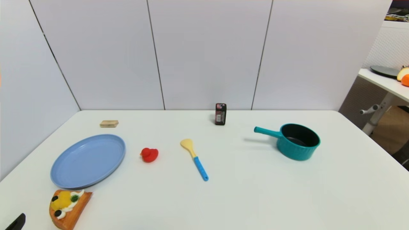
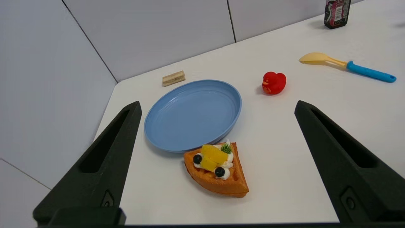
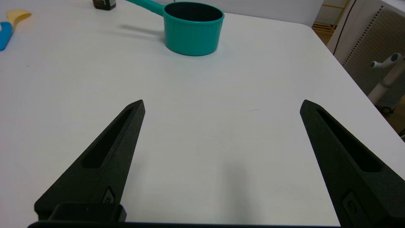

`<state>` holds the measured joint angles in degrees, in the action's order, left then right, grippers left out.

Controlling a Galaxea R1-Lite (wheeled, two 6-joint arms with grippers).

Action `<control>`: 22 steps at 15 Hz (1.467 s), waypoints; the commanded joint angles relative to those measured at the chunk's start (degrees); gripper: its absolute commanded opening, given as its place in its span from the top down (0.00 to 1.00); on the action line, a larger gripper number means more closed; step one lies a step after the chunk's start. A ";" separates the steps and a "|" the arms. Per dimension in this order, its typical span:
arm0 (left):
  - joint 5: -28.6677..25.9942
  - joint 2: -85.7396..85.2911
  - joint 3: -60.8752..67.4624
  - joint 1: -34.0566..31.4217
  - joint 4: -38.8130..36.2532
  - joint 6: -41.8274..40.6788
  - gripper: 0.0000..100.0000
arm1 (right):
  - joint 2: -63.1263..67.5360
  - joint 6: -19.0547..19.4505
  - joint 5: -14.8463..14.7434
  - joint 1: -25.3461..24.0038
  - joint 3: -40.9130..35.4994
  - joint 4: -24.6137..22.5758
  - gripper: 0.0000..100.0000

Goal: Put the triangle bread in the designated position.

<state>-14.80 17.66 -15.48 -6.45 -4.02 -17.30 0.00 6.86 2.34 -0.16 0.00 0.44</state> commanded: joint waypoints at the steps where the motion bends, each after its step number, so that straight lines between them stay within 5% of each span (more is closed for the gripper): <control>1: -0.05 -2.20 2.65 -0.06 -0.46 -0.28 0.00 | 0.09 0.08 0.03 -0.02 -0.09 0.00 0.00; 6: 3.99 -3.07 3.53 7.24 -0.28 -0.10 0.00 | 0.09 0.08 0.03 -0.02 -0.09 0.00 0.00; 11: 6.54 -15.82 14.60 6.62 -0.28 2.97 0.00 | 0.09 0.08 0.03 -0.02 -0.09 0.00 0.00; 13: 11.46 -17.66 15.39 6.62 2.27 3.76 0.00 | 0.09 0.08 0.03 -0.02 -0.09 0.00 0.00; 22: 11.37 -17.66 15.39 6.62 4.37 11.94 0.00 | 0.09 0.08 0.03 -0.02 -0.09 0.00 0.00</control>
<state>-3.46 0.10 -0.13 0.18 0.27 -5.56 0.00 6.89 2.32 -0.16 0.00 0.44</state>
